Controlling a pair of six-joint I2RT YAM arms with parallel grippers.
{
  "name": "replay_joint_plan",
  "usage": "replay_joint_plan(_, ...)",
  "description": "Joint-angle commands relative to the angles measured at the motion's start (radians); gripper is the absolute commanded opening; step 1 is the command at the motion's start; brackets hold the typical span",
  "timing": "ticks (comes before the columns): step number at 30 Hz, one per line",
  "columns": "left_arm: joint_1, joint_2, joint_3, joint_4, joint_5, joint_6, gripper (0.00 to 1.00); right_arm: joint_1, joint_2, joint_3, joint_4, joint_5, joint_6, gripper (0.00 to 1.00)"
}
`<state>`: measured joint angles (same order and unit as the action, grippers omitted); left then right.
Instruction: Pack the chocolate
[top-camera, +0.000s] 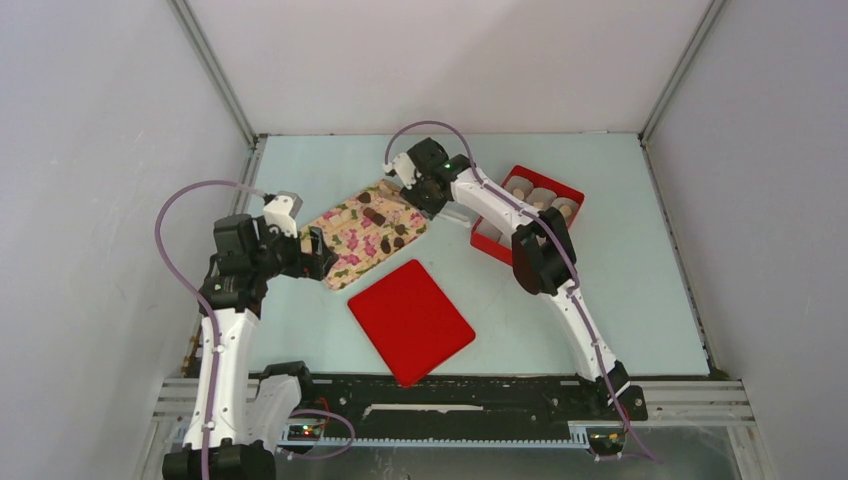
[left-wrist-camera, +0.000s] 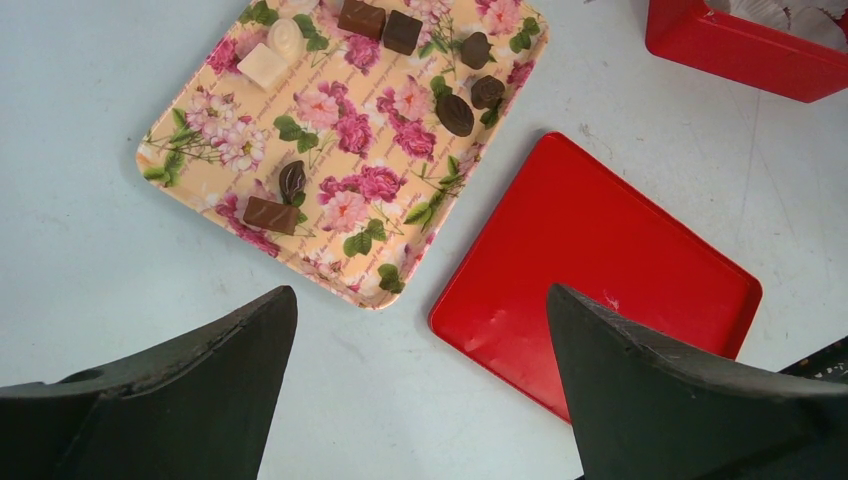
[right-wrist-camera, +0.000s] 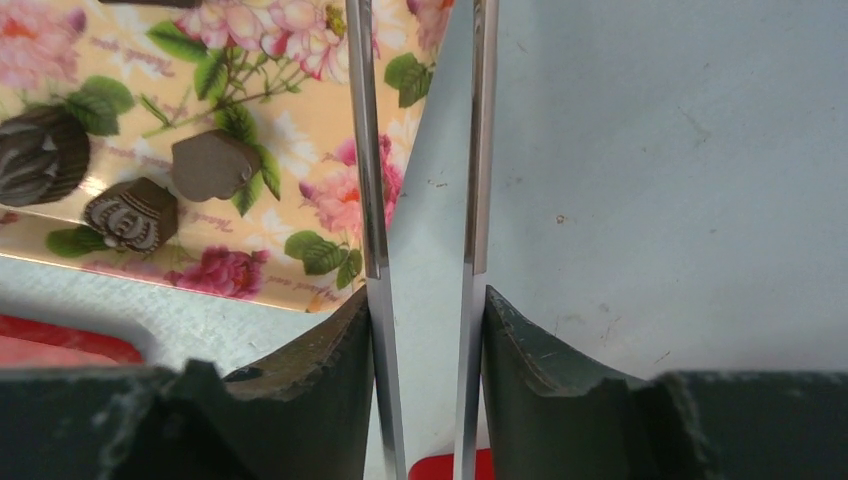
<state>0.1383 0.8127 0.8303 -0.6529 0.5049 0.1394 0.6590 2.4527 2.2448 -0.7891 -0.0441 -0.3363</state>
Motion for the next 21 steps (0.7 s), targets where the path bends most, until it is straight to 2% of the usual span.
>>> replay_joint_plan(1, 0.007, -0.008, -0.024, 0.038, 0.026, -0.006, 0.98, 0.003, -0.045, -0.022, 0.020, 0.038, -0.017, 0.39)
replay_joint_plan(5, 0.007, -0.012, -0.027, 0.038, 0.028, -0.005, 0.98, 0.002, -0.064, -0.037, 0.011, 0.025, -0.011, 0.30)
replay_joint_plan(9, 0.008, -0.014, -0.030, 0.038, 0.032, -0.006, 0.98, 0.012, -0.121, -0.066, 0.006, -0.006, 0.002, 0.26)
replay_joint_plan(21, 0.007, -0.017, -0.040, 0.047, 0.034, -0.004, 0.98, -0.042, -0.393, -0.234, -0.086, -0.225, 0.079, 0.22)
